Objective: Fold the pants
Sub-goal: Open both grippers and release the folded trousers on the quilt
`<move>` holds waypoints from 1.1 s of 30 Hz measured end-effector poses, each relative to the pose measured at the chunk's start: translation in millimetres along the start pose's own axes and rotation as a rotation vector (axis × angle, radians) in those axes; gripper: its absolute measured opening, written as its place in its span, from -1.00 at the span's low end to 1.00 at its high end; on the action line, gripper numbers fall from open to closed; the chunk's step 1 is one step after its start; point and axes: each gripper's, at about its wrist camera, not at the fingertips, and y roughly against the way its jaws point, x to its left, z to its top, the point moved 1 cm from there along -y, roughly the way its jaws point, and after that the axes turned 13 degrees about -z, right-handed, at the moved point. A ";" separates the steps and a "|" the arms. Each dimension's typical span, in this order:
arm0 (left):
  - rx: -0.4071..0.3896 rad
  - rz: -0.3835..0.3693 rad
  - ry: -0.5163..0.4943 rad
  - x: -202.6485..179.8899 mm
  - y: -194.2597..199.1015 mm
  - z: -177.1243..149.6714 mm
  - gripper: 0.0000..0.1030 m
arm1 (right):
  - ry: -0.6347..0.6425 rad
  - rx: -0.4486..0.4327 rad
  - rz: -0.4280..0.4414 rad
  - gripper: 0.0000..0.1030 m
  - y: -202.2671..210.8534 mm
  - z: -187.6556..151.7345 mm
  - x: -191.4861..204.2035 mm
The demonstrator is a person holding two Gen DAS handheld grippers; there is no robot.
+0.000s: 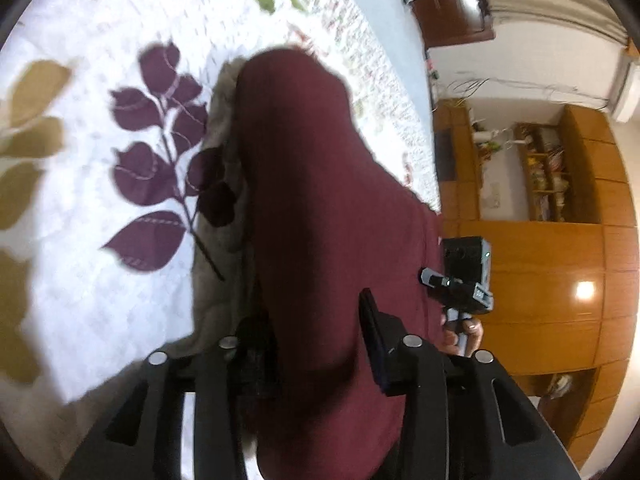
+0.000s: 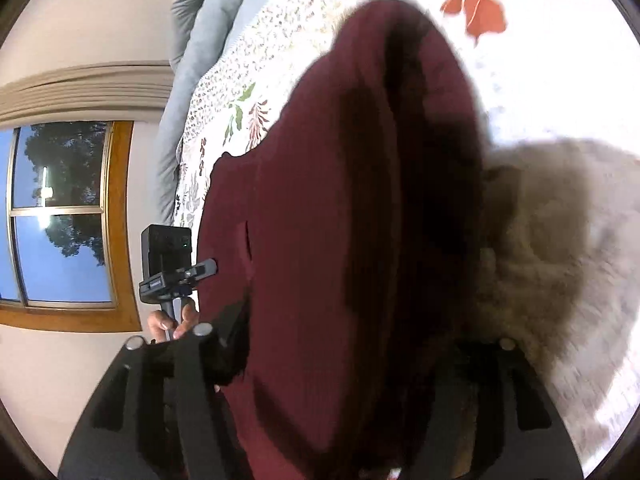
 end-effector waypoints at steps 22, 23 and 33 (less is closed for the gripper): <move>-0.192 0.129 -0.202 -37.7 6.5 42.5 0.38 | -0.055 -0.303 0.052 -0.25 38.1 -8.7 18.7; -0.195 0.121 -0.223 -44.5 13.3 37.2 0.41 | -0.036 -0.320 0.075 0.00 47.8 -16.3 26.1; -0.163 -0.004 -0.247 -35.2 18.3 -75.7 0.50 | 0.058 -0.246 0.117 -0.95 18.6 -98.5 31.5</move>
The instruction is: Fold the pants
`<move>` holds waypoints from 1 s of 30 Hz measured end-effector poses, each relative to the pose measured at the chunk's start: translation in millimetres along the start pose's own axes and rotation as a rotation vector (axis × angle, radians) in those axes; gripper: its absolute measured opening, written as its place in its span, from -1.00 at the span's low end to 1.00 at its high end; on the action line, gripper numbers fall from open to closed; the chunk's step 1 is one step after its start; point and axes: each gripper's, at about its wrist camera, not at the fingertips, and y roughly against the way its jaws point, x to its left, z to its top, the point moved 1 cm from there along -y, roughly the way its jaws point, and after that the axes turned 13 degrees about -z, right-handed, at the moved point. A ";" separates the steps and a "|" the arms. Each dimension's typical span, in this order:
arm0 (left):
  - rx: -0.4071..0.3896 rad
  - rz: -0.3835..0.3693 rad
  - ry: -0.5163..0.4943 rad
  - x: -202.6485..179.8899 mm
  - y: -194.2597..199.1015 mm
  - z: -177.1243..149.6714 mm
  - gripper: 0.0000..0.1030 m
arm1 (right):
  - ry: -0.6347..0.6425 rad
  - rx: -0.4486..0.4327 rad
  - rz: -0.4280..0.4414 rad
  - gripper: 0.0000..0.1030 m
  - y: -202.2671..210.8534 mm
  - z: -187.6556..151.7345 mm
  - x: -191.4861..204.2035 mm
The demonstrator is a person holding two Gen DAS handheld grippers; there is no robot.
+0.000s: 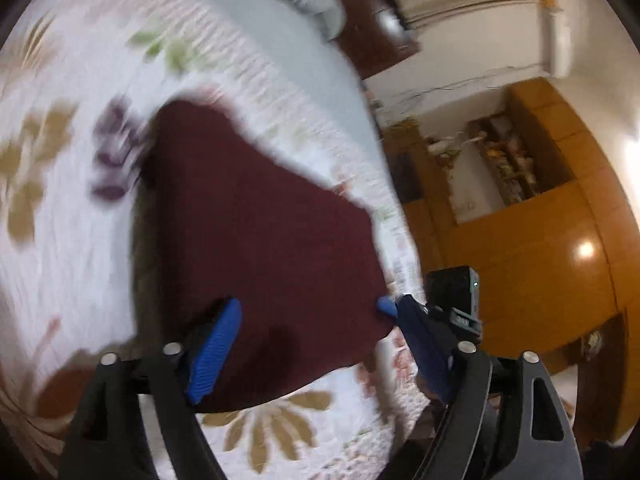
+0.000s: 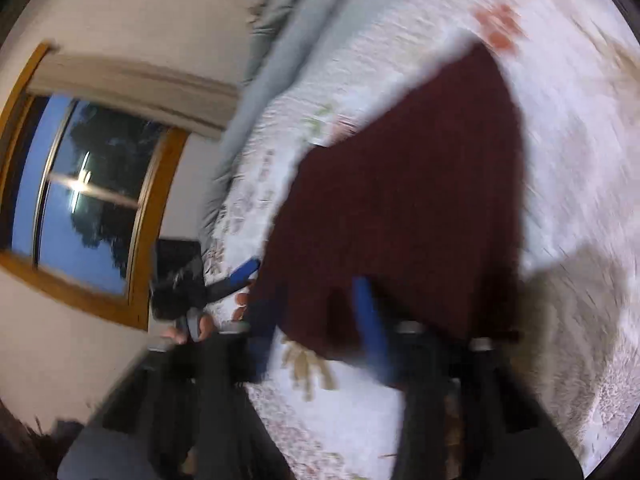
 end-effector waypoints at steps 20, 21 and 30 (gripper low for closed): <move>-0.215 0.719 -0.441 -198.1 88.2 -165.7 0.93 | 0.031 -0.445 -0.559 0.95 145.3 -197.4 117.5; -0.221 0.783 -0.476 -216.5 89.5 -184.9 0.93 | 0.042 -0.471 -0.599 0.95 147.8 -214.4 127.1; -0.224 0.665 -0.520 -304.2 115.5 -278.7 0.93 | 0.295 -0.570 -0.735 0.95 183.8 -344.4 242.1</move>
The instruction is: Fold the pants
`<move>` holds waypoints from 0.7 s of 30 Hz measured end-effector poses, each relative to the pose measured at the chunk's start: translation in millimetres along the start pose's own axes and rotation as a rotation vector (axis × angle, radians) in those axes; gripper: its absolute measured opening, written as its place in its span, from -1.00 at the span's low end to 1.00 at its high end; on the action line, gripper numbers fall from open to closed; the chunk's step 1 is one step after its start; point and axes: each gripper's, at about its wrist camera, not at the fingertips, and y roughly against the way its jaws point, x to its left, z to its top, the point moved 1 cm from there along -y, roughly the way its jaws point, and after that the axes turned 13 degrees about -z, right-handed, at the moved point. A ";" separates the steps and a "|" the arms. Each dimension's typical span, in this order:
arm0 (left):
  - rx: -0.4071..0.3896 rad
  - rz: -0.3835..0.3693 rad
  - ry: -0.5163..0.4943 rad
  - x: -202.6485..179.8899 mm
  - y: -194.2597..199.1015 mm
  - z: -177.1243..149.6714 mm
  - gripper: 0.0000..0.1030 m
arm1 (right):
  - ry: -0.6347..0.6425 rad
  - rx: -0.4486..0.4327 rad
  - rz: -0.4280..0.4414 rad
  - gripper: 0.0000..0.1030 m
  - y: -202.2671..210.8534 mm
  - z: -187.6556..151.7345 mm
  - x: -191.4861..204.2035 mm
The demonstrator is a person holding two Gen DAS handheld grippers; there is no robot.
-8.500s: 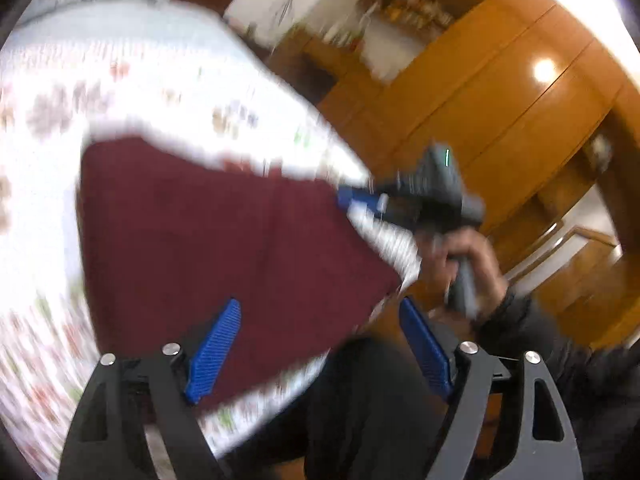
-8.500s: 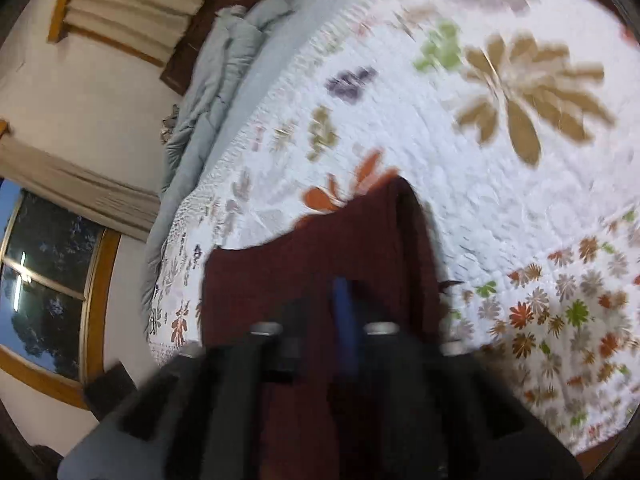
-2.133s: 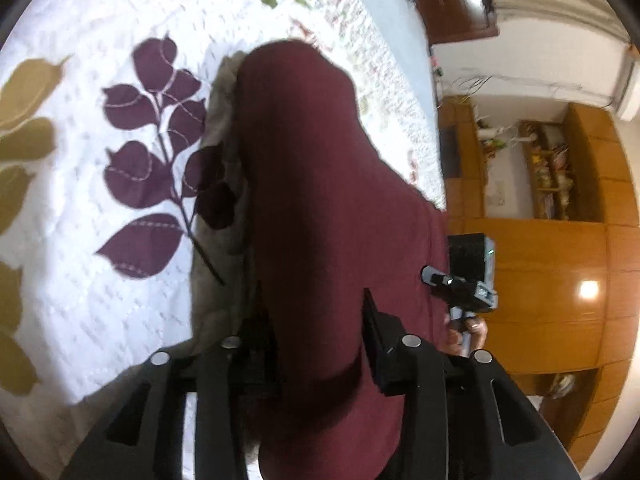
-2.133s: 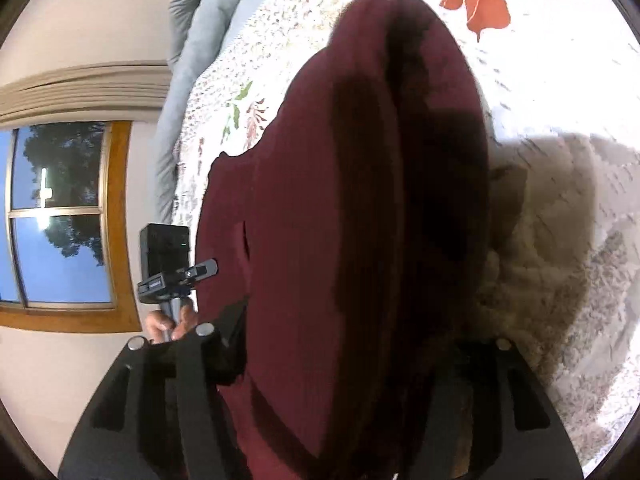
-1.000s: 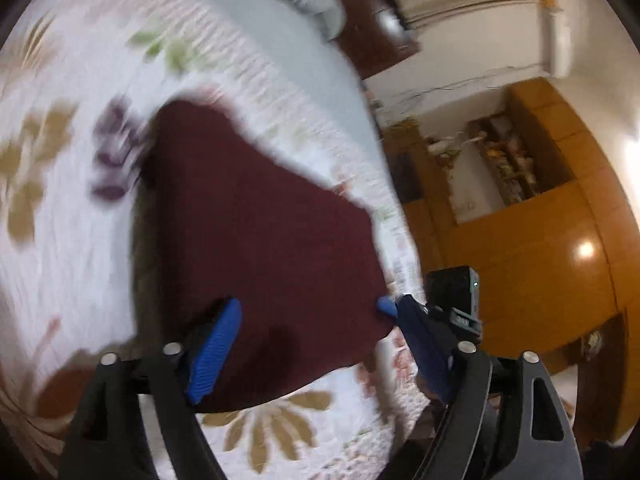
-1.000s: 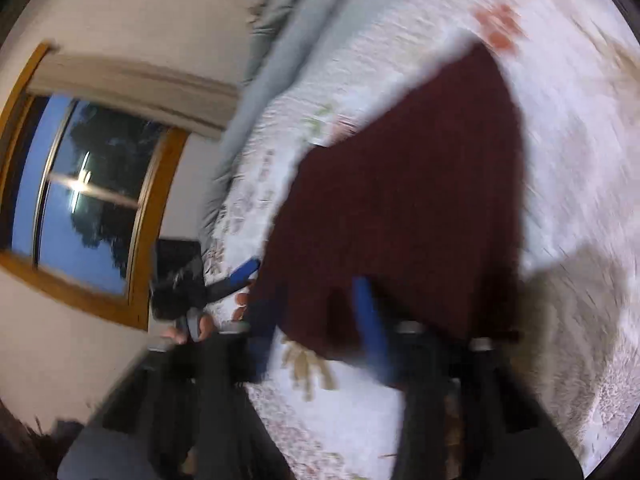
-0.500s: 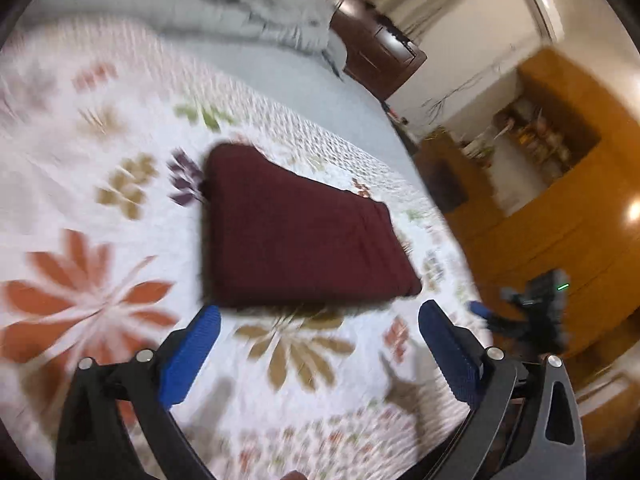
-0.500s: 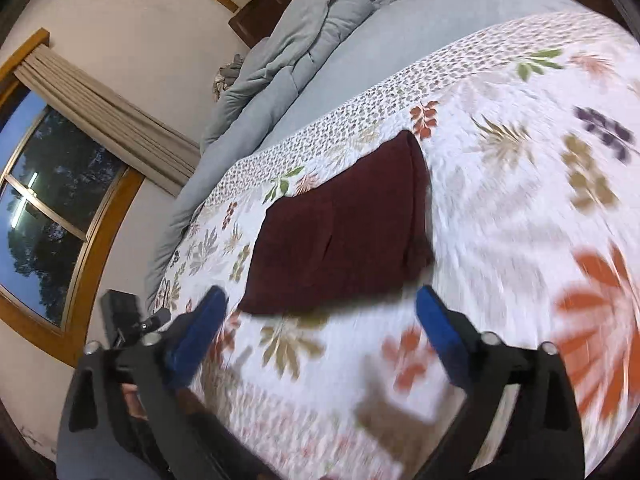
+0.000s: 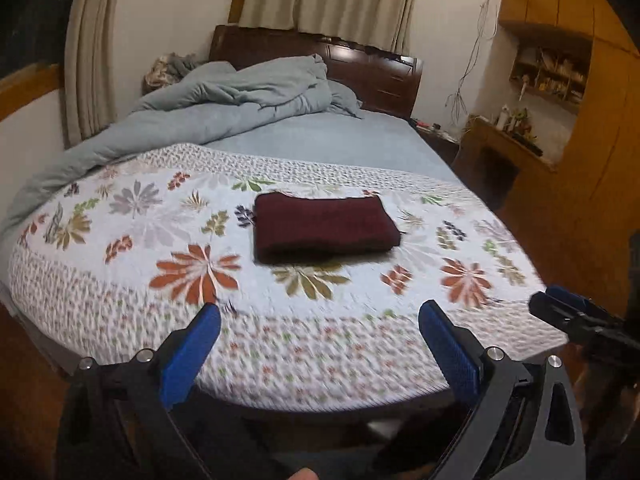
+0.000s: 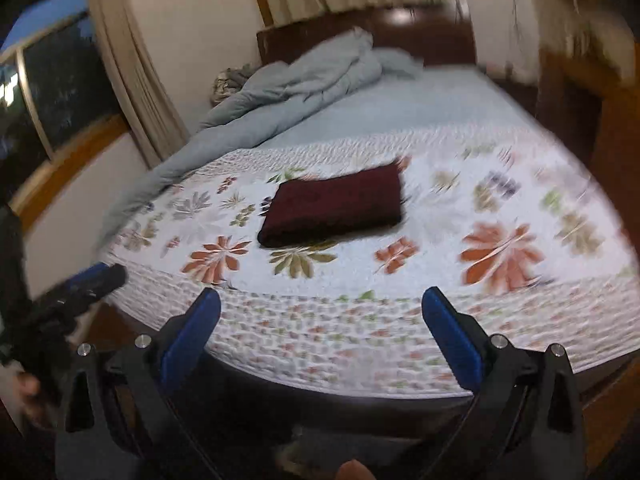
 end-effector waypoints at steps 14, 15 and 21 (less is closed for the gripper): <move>-0.058 0.053 -0.057 -50.6 62.6 -29.2 0.93 | 0.046 -0.047 -0.131 0.95 77.7 -12.1 15.8; -0.045 0.065 -0.048 -48.9 57.5 -28.7 0.93 | 0.048 -0.046 -0.128 0.95 76.5 -12.1 16.7; -0.017 0.047 -0.046 -47.1 40.1 -30.7 0.93 | 0.076 -0.027 -0.164 0.95 59.8 -15.3 24.2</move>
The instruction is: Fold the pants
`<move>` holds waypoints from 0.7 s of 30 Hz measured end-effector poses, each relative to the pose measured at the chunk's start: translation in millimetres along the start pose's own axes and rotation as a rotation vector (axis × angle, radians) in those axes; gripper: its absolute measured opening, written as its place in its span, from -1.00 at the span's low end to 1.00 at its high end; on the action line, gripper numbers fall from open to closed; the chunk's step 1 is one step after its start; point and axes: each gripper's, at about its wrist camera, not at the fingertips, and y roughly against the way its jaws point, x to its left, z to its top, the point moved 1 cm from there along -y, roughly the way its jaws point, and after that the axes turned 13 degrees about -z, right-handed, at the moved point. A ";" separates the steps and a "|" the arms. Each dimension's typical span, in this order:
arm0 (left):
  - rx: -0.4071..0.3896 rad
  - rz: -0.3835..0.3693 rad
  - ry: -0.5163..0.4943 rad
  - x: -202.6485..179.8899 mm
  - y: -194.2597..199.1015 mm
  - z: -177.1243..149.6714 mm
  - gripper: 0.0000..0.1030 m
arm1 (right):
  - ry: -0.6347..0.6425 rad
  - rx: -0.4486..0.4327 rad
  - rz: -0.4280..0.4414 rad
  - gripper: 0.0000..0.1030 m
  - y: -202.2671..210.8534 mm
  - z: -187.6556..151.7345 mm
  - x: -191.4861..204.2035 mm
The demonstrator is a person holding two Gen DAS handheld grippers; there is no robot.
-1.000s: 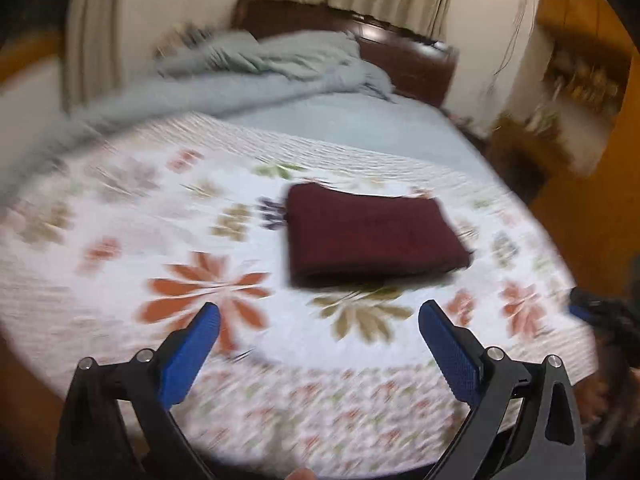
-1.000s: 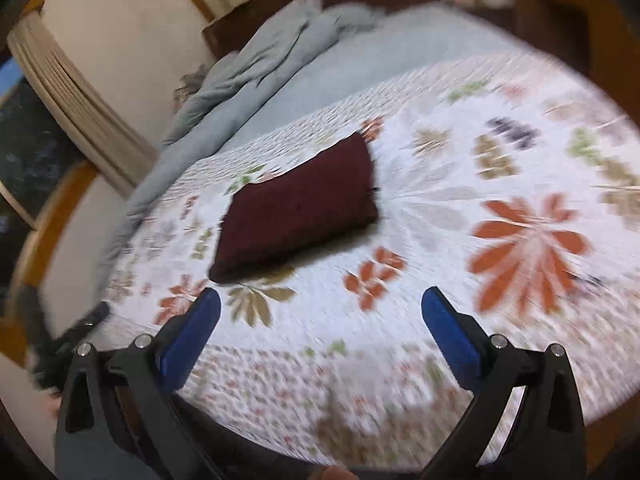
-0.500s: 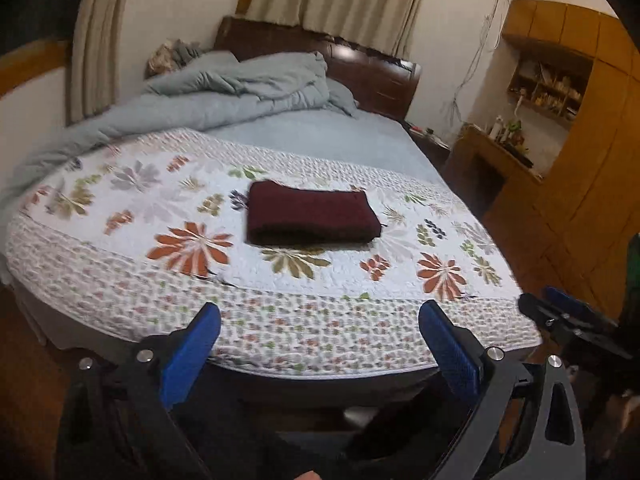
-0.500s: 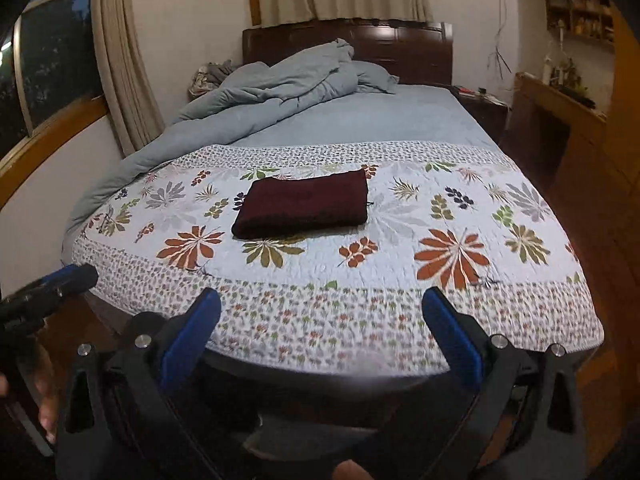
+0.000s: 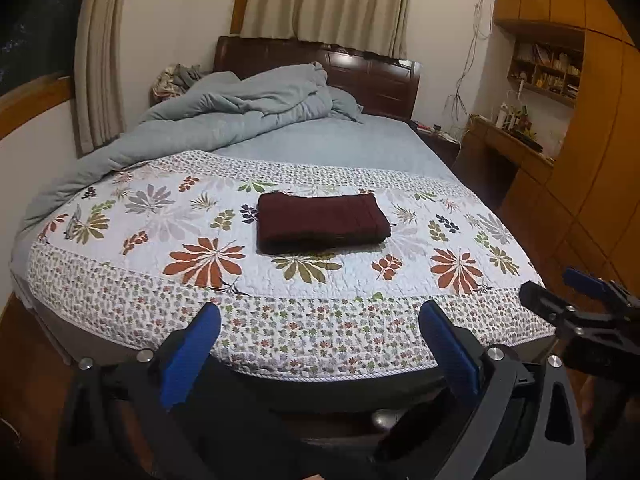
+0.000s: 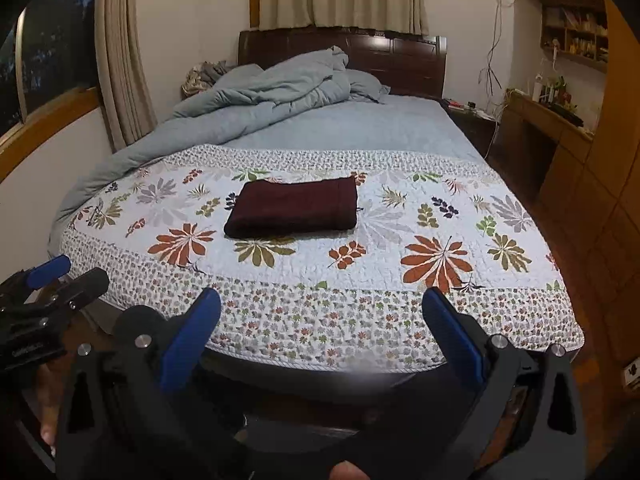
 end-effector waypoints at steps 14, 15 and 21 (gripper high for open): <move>0.053 0.006 0.012 7.5 -21.7 -1.6 0.93 | 0.002 0.015 -0.003 0.95 -12.1 -0.2 4.6; 0.057 0.001 0.017 8.1 -22.9 -1.3 0.93 | 0.002 0.014 -0.004 0.95 -11.8 -0.2 4.6; 0.063 0.034 0.006 6.2 -25.6 0.8 0.93 | -0.002 0.010 -0.005 0.95 -11.1 -2.2 2.5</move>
